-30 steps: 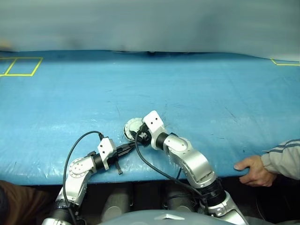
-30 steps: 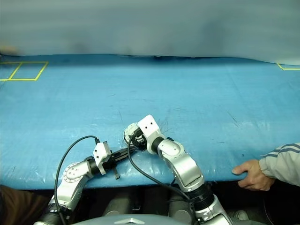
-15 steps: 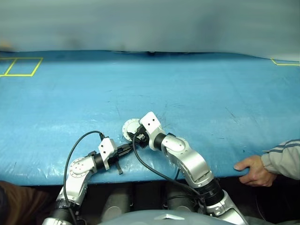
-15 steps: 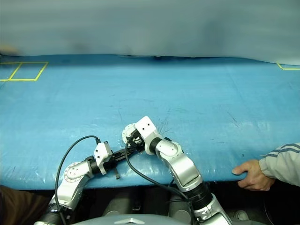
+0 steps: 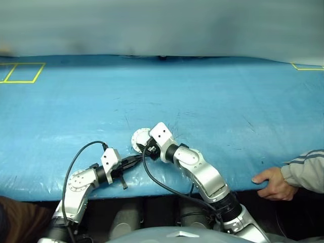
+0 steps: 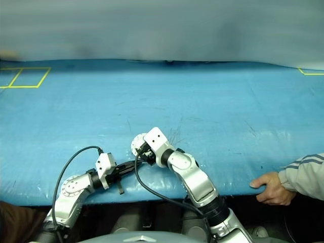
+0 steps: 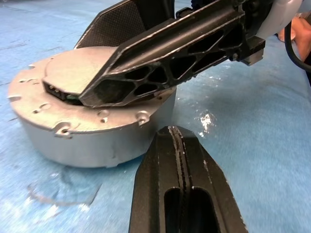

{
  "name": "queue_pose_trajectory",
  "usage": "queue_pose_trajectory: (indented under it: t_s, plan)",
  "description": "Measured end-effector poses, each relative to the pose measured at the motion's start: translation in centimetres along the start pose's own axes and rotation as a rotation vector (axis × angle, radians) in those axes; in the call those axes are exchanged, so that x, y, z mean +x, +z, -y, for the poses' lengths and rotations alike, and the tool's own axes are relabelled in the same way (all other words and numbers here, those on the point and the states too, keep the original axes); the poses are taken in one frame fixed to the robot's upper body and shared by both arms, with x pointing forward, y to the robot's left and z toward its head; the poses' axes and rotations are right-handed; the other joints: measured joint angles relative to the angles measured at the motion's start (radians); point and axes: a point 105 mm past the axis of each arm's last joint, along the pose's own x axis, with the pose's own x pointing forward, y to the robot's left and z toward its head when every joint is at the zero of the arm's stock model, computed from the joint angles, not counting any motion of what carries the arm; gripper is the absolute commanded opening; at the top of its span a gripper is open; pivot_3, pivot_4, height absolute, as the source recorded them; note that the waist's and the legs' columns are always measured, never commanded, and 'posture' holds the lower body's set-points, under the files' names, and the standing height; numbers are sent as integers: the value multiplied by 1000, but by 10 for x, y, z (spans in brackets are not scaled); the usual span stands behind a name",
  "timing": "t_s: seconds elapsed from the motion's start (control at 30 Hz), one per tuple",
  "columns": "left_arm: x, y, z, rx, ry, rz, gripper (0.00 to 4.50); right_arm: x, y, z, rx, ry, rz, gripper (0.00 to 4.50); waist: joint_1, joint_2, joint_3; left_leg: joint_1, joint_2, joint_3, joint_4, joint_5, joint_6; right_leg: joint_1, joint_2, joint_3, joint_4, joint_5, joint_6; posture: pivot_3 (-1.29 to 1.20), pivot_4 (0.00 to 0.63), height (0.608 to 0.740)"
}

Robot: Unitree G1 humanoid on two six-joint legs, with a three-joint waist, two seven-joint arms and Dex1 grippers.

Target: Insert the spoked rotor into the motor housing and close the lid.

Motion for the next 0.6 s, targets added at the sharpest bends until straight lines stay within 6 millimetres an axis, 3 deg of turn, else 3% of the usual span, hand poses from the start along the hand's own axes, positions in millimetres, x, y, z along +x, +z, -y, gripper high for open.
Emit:
queue_pose_trajectory:
  t_s: [0.3,0.6]
  plan:
    - [-12,31,-33,-41,176,77,0,0,0,3,-1,0,-1,3105,1,0,-1,1,0,-1,-3,1,-2,0,0,0,0,0,0,0,150,740]
    - [17,29,-33,-41,186,43,0,0,-1,3,-3,-4,-2,3105,6,-1,-1,2,0,0,-3,1,-2,1,2,-1,0,0,0,0,150,740]
